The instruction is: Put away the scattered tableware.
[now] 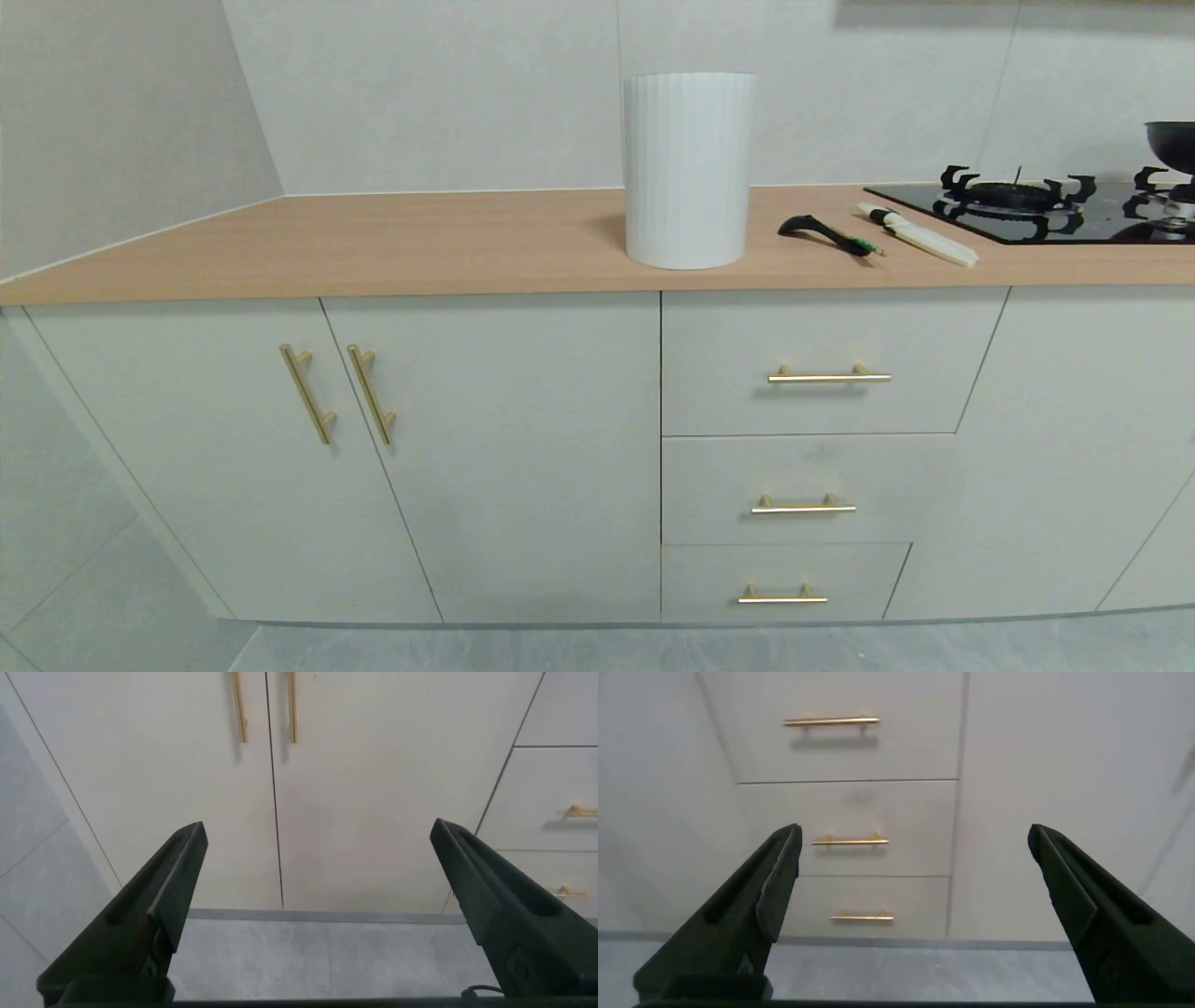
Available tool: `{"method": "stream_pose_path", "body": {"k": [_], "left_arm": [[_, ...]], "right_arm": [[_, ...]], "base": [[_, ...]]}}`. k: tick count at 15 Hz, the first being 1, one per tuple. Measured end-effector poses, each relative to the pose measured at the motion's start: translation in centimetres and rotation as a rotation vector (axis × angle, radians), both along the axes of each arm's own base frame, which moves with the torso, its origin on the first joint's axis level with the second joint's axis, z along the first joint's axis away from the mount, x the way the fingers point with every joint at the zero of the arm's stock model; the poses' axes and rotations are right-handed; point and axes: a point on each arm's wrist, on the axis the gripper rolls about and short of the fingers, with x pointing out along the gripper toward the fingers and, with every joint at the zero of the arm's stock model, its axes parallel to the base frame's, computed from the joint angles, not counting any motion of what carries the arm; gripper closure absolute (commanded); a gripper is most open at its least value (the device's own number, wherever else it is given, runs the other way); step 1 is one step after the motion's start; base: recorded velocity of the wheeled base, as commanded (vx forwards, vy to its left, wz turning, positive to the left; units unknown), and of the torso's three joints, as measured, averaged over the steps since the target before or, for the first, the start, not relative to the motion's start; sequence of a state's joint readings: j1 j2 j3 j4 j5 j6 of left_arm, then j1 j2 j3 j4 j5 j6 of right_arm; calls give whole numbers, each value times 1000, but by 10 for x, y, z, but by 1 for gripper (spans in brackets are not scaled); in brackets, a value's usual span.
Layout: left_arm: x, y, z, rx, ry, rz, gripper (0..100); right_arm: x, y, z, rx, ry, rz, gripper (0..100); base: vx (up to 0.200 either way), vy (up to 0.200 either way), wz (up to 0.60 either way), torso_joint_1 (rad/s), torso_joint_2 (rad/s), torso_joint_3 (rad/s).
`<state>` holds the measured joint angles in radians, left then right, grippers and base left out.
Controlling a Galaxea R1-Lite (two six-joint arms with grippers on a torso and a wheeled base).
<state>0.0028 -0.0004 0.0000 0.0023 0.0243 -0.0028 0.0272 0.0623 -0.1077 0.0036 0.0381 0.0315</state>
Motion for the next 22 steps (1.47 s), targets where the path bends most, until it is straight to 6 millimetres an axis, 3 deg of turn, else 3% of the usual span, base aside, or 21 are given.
{"method": "stream_pose_path", "body": {"k": [2, 5, 8, 11, 14, 18, 22], "left_arm": [[0, 0, 0, 0, 0, 0, 0], [0, 0, 0, 0, 0, 0, 0], [0, 0, 0, 0, 0, 0, 0], [0, 0, 0, 0, 0, 0, 0], [0, 0, 0, 0, 0, 0, 0], [0, 0, 0, 0, 0, 0, 0], [0, 0, 0, 0, 0, 0, 0]], "right_arm": [[13, 1, 15, -3, 98, 72, 0], [48, 5, 39, -26, 295, 158, 0], [101, 16, 57, -50, 454, 221, 0], [164, 35, 56, -80, 564, 249, 0], [230, 55, 32, -103, 677, 258, 0], [311, 79, -21, -109, 699, 259, 0], [352, 91, -79, -121, 700, 219, 0]], "base": [[0, 0, 0, 0, 0, 0], [0, 0, 0, 0, 0, 0], [0, 0, 0, 0, 0, 0], [0, 0, 0, 0, 0, 0], [0, 0, 0, 0, 0, 0], [0, 0, 0, 0, 0, 0], [0, 0, 0, 0, 0, 0]]}}
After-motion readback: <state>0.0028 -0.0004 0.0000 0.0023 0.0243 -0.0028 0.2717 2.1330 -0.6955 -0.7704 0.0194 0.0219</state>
